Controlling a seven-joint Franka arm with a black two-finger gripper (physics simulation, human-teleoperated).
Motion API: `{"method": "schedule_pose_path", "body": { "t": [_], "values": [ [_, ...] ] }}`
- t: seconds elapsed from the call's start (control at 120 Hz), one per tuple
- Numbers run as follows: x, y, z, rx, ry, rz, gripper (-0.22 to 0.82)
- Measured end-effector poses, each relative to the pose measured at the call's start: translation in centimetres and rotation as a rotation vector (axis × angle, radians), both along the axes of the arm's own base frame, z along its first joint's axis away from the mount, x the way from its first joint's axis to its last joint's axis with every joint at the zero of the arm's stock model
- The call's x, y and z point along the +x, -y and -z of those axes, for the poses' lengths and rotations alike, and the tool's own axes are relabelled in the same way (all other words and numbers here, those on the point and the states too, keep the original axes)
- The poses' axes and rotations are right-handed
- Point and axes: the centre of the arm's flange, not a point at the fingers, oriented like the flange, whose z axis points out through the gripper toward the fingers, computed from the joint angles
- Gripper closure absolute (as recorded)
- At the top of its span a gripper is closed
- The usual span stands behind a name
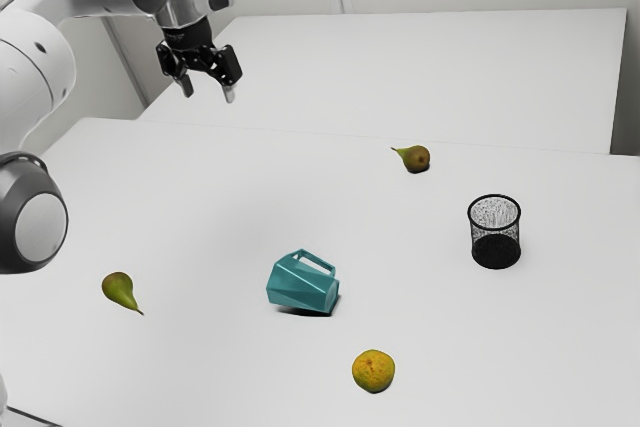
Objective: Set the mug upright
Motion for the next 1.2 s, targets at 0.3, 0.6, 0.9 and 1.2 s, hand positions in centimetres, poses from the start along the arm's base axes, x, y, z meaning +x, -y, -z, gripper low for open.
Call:
{"method": "schedule_pose_path", "body": {
  "t": [0.3, 0.6, 0.9, 1.2],
  "values": [
    [-4.1, 0.7, -0.3, -0.082, -0.032, 0.028, 0.0],
    [-14.0, 0.3, 10.1, -0.355, -0.107, -0.059, 0.0],
    [-15.4, 2.0, 19.3, -0.483, -0.12, -0.142, 0.0],
    [-14.2, 2.3, 25.9, -0.572, -0.092, -0.201, 0.0]
  ]
}}
